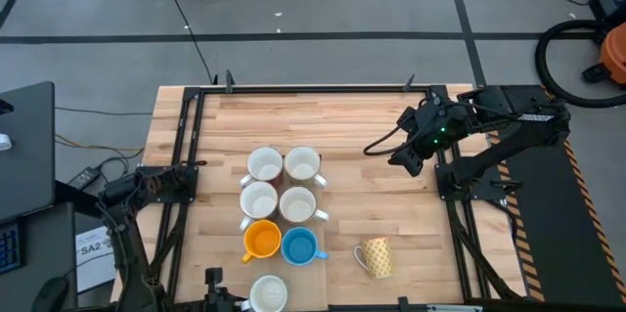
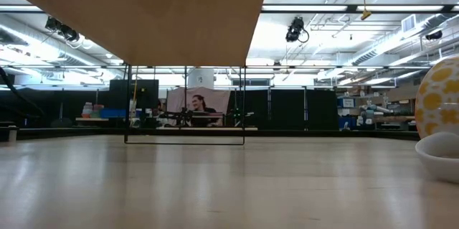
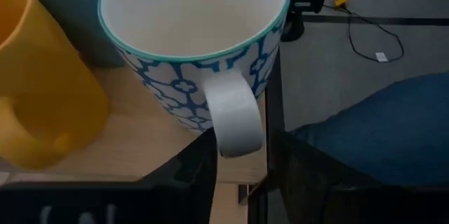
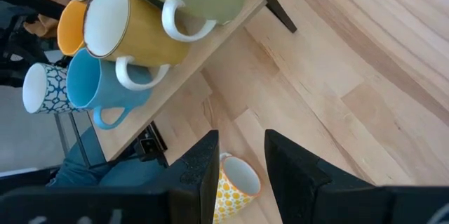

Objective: Place coffee mugs
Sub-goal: Put the blue mug on the shelf aligned with the yellow mug, then put the yellow mug on the shelf aligned with the blue mug

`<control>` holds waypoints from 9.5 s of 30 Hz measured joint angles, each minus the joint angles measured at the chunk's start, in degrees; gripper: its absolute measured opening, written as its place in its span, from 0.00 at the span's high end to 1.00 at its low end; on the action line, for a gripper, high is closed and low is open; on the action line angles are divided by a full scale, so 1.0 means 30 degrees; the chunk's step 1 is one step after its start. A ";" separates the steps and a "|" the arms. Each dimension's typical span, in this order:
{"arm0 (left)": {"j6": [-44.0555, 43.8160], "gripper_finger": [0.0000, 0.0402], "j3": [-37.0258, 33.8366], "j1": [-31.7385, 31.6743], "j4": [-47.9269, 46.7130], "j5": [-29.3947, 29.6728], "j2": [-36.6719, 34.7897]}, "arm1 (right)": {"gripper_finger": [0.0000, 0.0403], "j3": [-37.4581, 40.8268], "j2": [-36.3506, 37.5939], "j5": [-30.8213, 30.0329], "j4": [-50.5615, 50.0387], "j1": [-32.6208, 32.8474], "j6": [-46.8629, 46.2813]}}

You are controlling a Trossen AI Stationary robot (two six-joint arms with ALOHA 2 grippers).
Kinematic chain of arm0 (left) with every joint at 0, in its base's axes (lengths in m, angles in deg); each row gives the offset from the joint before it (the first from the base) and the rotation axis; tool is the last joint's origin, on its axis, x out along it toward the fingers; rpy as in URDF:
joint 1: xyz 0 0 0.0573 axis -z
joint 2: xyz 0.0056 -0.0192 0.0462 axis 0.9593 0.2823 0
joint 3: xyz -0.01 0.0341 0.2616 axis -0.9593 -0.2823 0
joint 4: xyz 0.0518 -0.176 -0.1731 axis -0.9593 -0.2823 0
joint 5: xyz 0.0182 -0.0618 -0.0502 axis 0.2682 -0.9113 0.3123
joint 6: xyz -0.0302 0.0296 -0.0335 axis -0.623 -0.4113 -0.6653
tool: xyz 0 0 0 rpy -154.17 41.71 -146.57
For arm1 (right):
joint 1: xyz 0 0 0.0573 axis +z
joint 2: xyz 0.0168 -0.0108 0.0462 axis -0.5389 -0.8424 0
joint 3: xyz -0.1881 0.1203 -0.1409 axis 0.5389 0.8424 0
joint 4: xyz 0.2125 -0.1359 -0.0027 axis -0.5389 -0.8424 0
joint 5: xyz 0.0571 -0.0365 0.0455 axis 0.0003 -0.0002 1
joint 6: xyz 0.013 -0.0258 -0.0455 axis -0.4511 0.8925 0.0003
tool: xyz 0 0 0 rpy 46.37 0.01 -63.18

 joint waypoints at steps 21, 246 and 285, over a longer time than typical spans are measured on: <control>0.0085 0.64 0.0000 0.0760 -0.5491 0.1925 -0.3875 | 0.70 0.0000 -0.0971 -0.2070 0.3101 0.3221 0.2233; -0.4289 0.64 -1.5861 0.1239 -0.1246 0.6470 -1.3988 | 0.72 0.4969 -1.0149 0.0014 0.7890 1.1058 -0.5428; -0.4289 0.64 -1.5861 0.1239 -0.1122 0.6468 -1.3988 | 0.54 0.4947 -1.0149 0.0168 0.8000 1.1679 -0.3993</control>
